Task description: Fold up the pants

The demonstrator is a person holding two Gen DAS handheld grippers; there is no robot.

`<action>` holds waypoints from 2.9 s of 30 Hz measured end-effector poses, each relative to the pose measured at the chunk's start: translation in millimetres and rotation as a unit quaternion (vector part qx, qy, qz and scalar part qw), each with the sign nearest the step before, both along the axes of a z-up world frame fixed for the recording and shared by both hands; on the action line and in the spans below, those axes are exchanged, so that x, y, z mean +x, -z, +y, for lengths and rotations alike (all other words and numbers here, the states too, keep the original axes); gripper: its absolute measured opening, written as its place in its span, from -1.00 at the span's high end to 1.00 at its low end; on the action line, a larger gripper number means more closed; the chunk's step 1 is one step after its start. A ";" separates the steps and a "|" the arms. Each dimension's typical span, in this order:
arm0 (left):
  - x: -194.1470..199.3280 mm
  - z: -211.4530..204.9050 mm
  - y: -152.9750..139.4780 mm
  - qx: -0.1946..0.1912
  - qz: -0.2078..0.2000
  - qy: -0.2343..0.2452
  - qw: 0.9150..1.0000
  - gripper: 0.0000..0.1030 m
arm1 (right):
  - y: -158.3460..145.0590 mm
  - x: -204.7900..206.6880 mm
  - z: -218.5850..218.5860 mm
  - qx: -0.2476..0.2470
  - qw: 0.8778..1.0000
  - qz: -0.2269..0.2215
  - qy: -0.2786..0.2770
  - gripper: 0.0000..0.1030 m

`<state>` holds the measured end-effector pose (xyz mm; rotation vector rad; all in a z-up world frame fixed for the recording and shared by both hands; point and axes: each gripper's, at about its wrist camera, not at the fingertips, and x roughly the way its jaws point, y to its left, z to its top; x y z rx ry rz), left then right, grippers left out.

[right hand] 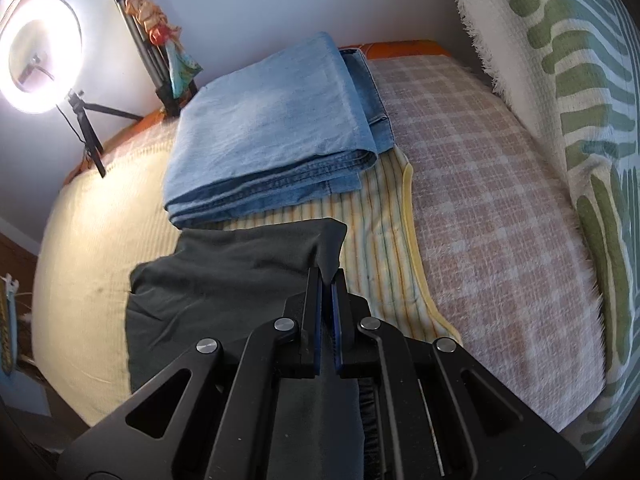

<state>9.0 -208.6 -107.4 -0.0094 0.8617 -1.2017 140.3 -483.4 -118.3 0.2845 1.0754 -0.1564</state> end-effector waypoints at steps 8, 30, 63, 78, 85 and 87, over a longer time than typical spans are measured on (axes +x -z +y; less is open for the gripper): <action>31.5 41.7 9.0 0.037 0.020 -0.081 0.996 0.29 | 6.4 2.1 5.3 -0.037 0.999 0.029 -0.005 0.42; 19.8 18.9 73.8 0.032 0.098 -0.089 0.991 0.88 | -1.0 80.6 180.8 0.035 0.960 0.012 -0.277 0.06; 15.4 13.1 72.3 0.034 0.057 -0.074 0.995 0.96 | 54.2 116.8 216.5 -0.039 0.943 0.091 -0.318 0.87; 29.6 62.3 71.4 0.010 0.108 -0.114 0.988 0.10 | 39.3 105.4 213.5 -0.029 0.949 0.073 -0.306 0.90; 36.4 47.5 81.3 0.024 0.115 -0.144 0.983 0.00 | 32.7 104.8 212.3 -0.026 0.949 0.063 -0.308 0.90; 36.6 44.8 83.3 0.012 0.113 -0.139 0.984 0.72 | 30.7 105.9 209.7 -0.022 0.951 0.061 -0.303 0.90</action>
